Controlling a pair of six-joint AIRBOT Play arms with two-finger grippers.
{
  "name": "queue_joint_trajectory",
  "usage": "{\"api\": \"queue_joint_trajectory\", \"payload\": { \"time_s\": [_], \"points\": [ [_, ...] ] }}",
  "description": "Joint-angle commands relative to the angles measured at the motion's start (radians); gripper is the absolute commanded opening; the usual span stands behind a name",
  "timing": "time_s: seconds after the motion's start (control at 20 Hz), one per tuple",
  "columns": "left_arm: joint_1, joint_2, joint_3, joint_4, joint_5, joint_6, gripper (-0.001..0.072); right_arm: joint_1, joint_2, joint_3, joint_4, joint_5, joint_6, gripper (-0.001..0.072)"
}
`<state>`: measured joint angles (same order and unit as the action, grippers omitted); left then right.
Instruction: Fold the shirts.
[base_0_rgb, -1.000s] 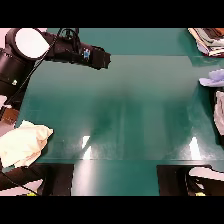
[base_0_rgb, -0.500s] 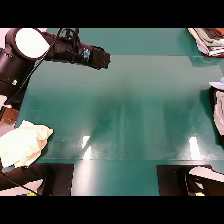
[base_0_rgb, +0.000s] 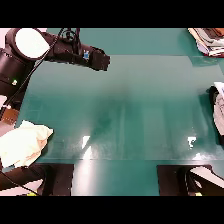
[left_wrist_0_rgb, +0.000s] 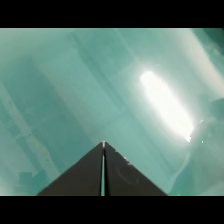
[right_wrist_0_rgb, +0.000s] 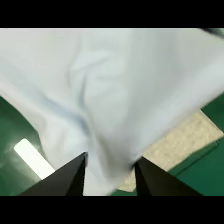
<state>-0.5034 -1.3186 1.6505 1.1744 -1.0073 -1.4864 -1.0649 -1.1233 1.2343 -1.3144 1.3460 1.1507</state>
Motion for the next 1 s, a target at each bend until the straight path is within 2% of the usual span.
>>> {"api": "queue_joint_trajectory", "payload": {
  "time_s": [0.0,0.05,0.15,0.25,0.4,0.5,0.8,0.85,0.9,0.95],
  "points": [
    [-0.001,0.000,0.000,0.000,-0.004,0.006,0.0026,-0.069,0.026,-0.084,-0.044,-0.003,0.001,0.0463],
    [-0.001,0.000,0.000,0.000,-0.004,0.006,0.0026,-0.070,0.026,-0.081,-0.039,-0.018,0.001,0.0510],
    [-0.001,0.000,0.000,0.000,-0.004,0.005,0.0026,-0.051,0.026,-0.051,0.010,-0.042,0.001,0.0510],
    [-0.001,0.000,0.000,-0.001,-0.003,0.005,0.0026,-0.001,0.026,-0.006,0.146,-0.094,0.001,0.0509],
    [-0.001,0.000,0.000,-0.001,-0.003,0.002,0.0027,0.175,0.026,0.069,0.361,-0.147,0.001,0.0509],
    [-0.001,0.000,0.000,0.000,-0.004,0.002,0.0027,0.338,0.026,0.105,0.438,-0.147,0.001,0.0509],
    [-0.001,0.000,0.000,-0.005,0.005,0.002,0.0027,0.840,0.025,0.149,0.394,-0.168,0.000,0.0506],
    [-0.001,0.000,0.000,-0.005,0.005,0.002,0.0027,0.901,0.025,0.149,0.394,-0.171,0.000,0.0493],
    [-0.001,0.000,0.000,-0.005,0.005,0.002,0.0026,0.949,0.025,0.149,0.394,-0.177,0.000,0.0423],
    [-0.001,0.000,0.000,-0.005,0.005,0.002,0.0026,0.993,0.025,0.149,0.394,-0.184,0.000,0.0401]
  ]
}}
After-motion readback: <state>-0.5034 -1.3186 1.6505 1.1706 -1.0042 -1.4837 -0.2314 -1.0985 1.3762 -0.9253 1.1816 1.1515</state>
